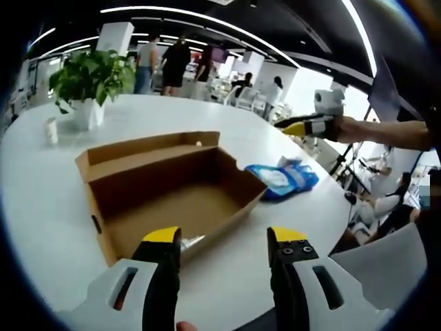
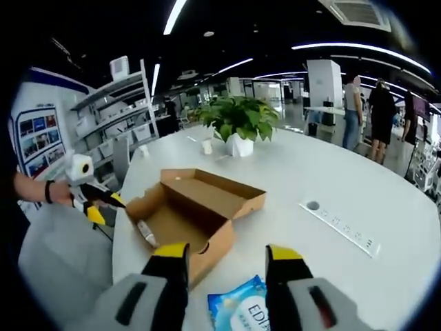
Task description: Operate the shoe box by opening the lid, removing the specified soft item, and placing it in the target area until the item is outside and the box remains undamaged.
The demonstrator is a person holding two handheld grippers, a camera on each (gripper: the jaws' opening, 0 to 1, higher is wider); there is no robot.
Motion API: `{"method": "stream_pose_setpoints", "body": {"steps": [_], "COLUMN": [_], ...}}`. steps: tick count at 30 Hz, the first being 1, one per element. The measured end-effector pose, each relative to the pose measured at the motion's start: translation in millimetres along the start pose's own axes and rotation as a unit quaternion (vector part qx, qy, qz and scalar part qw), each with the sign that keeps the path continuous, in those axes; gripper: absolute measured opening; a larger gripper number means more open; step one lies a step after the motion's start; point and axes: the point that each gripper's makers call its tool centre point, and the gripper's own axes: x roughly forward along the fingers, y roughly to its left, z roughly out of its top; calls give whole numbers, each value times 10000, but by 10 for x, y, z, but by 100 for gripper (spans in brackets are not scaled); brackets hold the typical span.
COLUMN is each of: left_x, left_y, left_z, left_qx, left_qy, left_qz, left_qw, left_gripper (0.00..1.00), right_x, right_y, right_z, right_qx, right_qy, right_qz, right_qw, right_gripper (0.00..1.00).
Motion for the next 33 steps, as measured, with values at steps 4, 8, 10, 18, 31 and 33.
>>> {"method": "stream_pose_setpoints", "body": {"steps": [4, 8, 10, 18, 31, 33], "left_x": [-8, 1, 4, 5, -19, -24], "left_y": [-22, -56, -72, -117, -155, -142], "left_z": [22, 20, 33, 42, 114, 125], "left_qx": [1, 24, 25, 51, 47, 39], "left_qy": [-40, -31, -56, -63, -171, -182], "left_qz": [-31, -73, -102, -160, -238, -241], "left_qw": [10000, 10000, 9999, 9998, 9996, 9995], "left_gripper": [51, 51, 51, 50, 51, 51], "right_x": [22, 69, 93, 169, 231, 239], "right_y": [99, 219, 277, 557, 999, 1060], "right_z": [30, 30, 29, -28, -10, -20], "right_qx": [34, 31, 56, 37, -16, -39], "right_qy": [-63, -81, -109, -80, -217, -232], "right_qz": [39, 89, 114, 259, 465, 471], "right_qw": [10000, 9999, 9999, 9996, 9987, 9986], "right_gripper": [41, 41, 41, 41, 41, 42]}}
